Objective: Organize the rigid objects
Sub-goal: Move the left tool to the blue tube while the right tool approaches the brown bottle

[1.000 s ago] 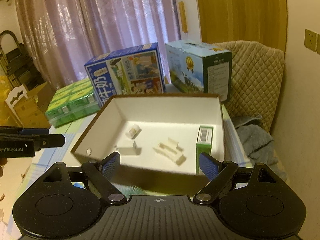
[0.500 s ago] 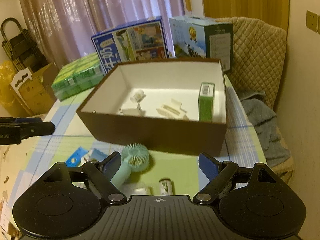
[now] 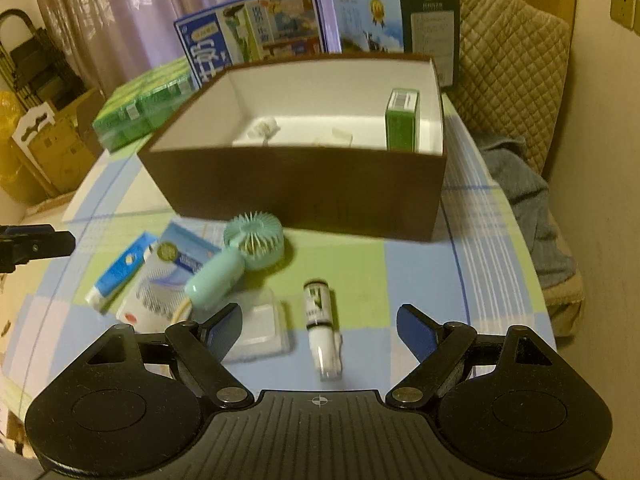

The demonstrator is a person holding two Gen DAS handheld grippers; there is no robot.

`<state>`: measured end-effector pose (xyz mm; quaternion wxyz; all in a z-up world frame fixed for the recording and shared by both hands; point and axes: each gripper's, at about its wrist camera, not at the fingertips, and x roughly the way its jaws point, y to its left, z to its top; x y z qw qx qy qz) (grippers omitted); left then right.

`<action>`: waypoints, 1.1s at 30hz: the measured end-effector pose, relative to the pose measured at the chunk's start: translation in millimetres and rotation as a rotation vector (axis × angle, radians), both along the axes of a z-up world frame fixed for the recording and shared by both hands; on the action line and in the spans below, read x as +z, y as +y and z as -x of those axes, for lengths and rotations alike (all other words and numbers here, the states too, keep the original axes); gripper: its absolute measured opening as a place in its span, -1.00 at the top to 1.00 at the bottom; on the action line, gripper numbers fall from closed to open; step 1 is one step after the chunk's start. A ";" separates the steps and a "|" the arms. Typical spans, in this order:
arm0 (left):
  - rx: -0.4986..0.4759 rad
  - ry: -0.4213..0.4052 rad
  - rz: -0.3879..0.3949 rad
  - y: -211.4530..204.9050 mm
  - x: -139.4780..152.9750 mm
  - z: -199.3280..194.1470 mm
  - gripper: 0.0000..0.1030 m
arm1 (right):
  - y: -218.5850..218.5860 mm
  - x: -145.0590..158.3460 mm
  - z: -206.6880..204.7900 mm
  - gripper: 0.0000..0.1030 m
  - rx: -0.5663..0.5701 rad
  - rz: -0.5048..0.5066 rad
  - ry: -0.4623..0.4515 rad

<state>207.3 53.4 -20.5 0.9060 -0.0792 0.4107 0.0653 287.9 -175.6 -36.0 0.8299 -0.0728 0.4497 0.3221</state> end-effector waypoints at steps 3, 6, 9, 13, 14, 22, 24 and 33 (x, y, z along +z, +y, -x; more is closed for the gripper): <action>0.019 0.027 0.009 4.0 -9.2 6.8 -0.16 | -1.6 -9.5 3.0 -0.57 0.002 0.017 0.019; 0.031 0.039 0.012 7.7 -15.4 13.7 -0.15 | -2.2 -17.1 5.7 -0.49 0.006 0.024 0.034; 0.043 0.049 0.014 11.3 -20.8 18.1 -0.15 | -2.4 -23.4 7.3 -0.43 0.008 0.029 0.043; 0.053 0.062 0.013 13.6 -26.2 23.3 -0.15 | -2.2 -28.3 9.0 -0.39 0.008 0.035 0.051; 0.054 0.065 0.014 13.8 -27.1 24.1 -0.15 | -2.5 -29.5 9.4 -0.38 0.007 0.036 0.053; 0.070 0.088 0.023 18.2 -37.3 30.3 -0.15 | 0.7 -39.0 11.5 -0.32 0.009 0.049 0.066; 0.075 0.093 0.024 19.5 -40.3 31.4 -0.15 | 1.8 -42.3 11.4 -0.30 0.010 0.050 0.067; 0.110 0.113 0.024 30.2 -54.8 33.8 -0.15 | 7.2 -61.2 6.0 -0.08 0.007 0.079 0.059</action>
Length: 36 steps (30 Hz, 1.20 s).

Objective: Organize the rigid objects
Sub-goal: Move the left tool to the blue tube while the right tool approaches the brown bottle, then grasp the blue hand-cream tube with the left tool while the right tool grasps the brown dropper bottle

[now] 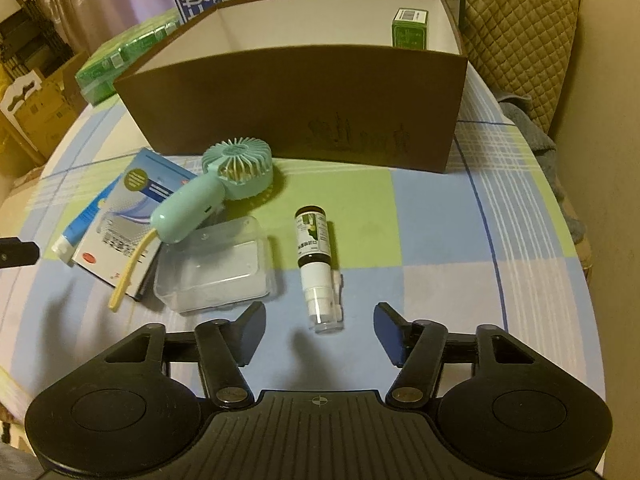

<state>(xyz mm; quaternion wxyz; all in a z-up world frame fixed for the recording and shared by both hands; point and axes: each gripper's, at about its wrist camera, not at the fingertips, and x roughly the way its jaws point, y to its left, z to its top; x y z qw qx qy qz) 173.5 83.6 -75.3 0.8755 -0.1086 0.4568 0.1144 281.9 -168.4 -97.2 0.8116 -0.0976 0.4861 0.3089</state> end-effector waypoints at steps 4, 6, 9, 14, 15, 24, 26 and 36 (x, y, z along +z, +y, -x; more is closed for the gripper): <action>0.018 0.010 -0.006 7.8 -6.3 0.3 -0.15 | 3.8 -4.8 -3.0 0.00 0.012 0.005 -0.013; 0.025 0.014 -0.011 11.3 -8.8 0.1 -0.15 | 5.4 -6.4 -4.4 0.03 0.016 0.006 -0.018; 0.034 0.014 -0.017 14.9 -11.2 -0.6 -0.15 | 9.7 -9.5 -7.3 0.07 0.025 0.013 -0.028; 0.037 0.018 -0.026 19.5 -16.8 -4.2 -0.14 | 18.7 -15.5 -11.6 0.12 0.041 0.018 -0.047; 0.036 0.019 -0.028 20.1 -17.9 -4.8 -0.14 | 20.6 -16.8 -12.5 0.14 0.044 0.021 -0.051; 0.017 0.039 -0.045 30.8 -29.0 -12.3 -0.14 | 30.5 -29.3 -20.7 0.21 0.045 0.039 -0.074; 0.010 0.044 -0.051 33.1 -31.5 -15.0 -0.14 | 32.7 -29.6 -21.1 0.21 0.048 0.042 -0.083; -0.030 0.090 -0.068 44.2 -52.6 -38.3 -0.03 | 39.5 -32.7 -19.0 0.36 0.057 0.070 -0.138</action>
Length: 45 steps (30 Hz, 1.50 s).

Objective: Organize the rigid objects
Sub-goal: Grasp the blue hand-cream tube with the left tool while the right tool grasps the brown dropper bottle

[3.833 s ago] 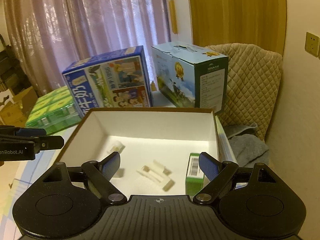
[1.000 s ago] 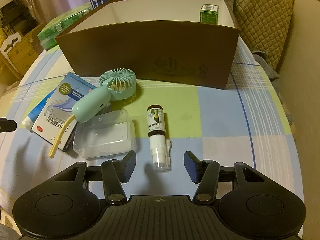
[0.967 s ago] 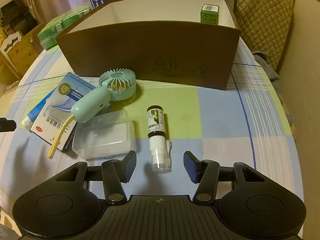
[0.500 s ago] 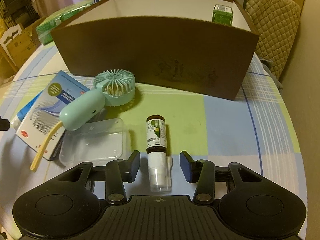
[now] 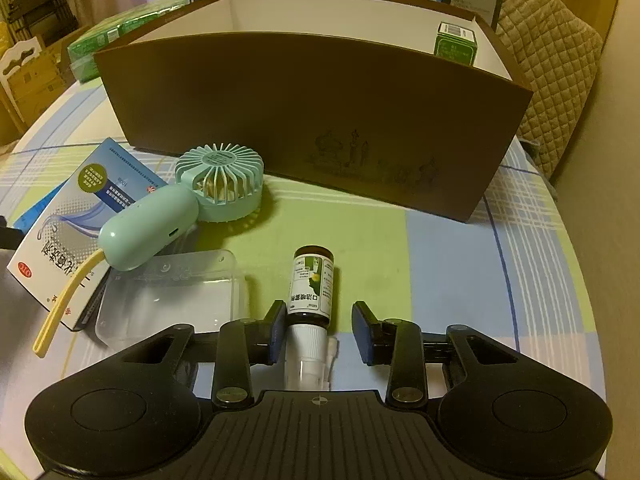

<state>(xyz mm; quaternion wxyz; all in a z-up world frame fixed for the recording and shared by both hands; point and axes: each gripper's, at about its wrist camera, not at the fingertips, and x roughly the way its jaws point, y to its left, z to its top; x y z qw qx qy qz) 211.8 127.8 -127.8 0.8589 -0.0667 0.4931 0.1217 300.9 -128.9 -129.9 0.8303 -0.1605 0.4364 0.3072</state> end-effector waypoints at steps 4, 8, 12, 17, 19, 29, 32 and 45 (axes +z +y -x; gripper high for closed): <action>-0.030 0.013 0.000 2.2 -7.8 -9.5 0.15 | 0.5 -0.3 0.1 0.36 -0.001 -0.001 -0.001; -0.053 0.025 -0.005 2.5 -13.2 -17.3 0.23 | 0.9 0.0 0.8 0.36 -0.002 -0.002 -0.003; -0.062 0.030 -0.001 2.4 -17.0 -23.0 0.41 | 1.5 0.6 0.9 0.36 -0.001 -0.002 -0.005; -0.049 0.024 -0.004 -1.2 -16.6 -22.4 0.43 | 1.9 1.1 1.0 0.36 -0.001 -0.001 -0.005; -0.023 0.030 0.006 -3.9 -15.2 -21.1 0.44 | 1.9 1.1 1.1 0.36 0.000 -0.001 -0.004; -0.021 0.035 0.010 -18.7 -15.3 -21.7 0.37 | 1.2 1.9 1.0 0.36 0.003 0.000 -0.003; -0.045 0.040 -0.007 -21.8 -16.7 -25.3 0.35 | 0.6 1.9 0.0 0.36 0.003 -0.001 -0.003; -0.022 0.031 -0.012 -26.3 -16.6 -21.0 0.42 | -2.5 2.1 -3.5 0.53 0.029 0.001 -0.010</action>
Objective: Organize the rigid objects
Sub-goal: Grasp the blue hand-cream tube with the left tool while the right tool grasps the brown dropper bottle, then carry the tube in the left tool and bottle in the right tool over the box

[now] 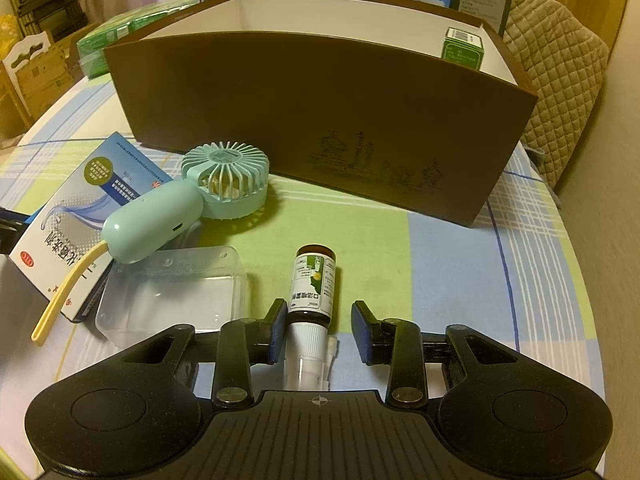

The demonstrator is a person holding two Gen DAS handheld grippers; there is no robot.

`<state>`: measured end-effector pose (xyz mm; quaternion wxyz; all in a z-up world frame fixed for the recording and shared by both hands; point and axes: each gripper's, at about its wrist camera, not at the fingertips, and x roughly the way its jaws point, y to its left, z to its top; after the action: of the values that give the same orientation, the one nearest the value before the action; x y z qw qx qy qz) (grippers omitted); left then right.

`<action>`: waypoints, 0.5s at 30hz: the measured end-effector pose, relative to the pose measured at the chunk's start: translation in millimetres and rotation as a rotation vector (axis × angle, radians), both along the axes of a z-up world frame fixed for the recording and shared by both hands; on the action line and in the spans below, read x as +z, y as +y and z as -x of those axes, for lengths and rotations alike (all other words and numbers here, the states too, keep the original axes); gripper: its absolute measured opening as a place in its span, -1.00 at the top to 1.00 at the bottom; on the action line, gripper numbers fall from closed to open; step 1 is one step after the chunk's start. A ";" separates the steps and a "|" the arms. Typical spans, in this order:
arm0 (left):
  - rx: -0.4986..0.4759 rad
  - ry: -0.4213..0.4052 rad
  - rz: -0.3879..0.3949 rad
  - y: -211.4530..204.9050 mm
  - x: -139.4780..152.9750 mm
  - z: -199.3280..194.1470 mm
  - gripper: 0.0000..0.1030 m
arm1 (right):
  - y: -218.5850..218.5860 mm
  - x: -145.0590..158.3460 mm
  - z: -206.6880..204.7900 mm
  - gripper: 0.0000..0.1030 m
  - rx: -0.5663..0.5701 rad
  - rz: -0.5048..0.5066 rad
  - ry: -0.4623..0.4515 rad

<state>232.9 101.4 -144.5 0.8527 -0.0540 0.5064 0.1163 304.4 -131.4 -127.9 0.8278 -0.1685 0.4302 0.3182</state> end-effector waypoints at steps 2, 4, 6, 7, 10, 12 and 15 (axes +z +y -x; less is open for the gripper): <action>0.002 -0.001 0.015 0.1 0.5 0.7 0.43 | 1.3 -0.3 1.2 0.61 0.012 0.006 -0.004; 0.006 -0.002 0.021 0.0 0.9 2.0 0.43 | 1.8 -0.5 1.0 0.61 0.011 0.008 -0.002; 0.014 -0.002 0.029 0.5 1.5 3.8 0.44 | 1.2 -0.5 0.0 0.61 0.007 0.004 0.006; 0.019 -0.002 0.037 1.1 1.8 4.8 0.44 | 1.2 0.0 0.5 0.61 0.008 0.008 0.008; 0.028 -0.007 0.045 1.8 3.5 9.6 0.44 | -0.3 1.2 2.8 0.61 0.007 0.008 0.013; 0.034 -0.012 0.046 2.2 5.9 13.0 0.44 | -1.6 2.5 3.9 0.61 0.003 -0.001 0.018; 0.043 -0.027 0.046 3.8 12.3 18.4 0.44 | -3.1 6.7 5.9 0.61 0.002 -0.014 0.022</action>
<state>214.5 105.3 -132.2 0.8554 -0.0858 0.4960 0.1220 298.5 -134.5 -121.1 0.8240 -0.1594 0.4367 0.3238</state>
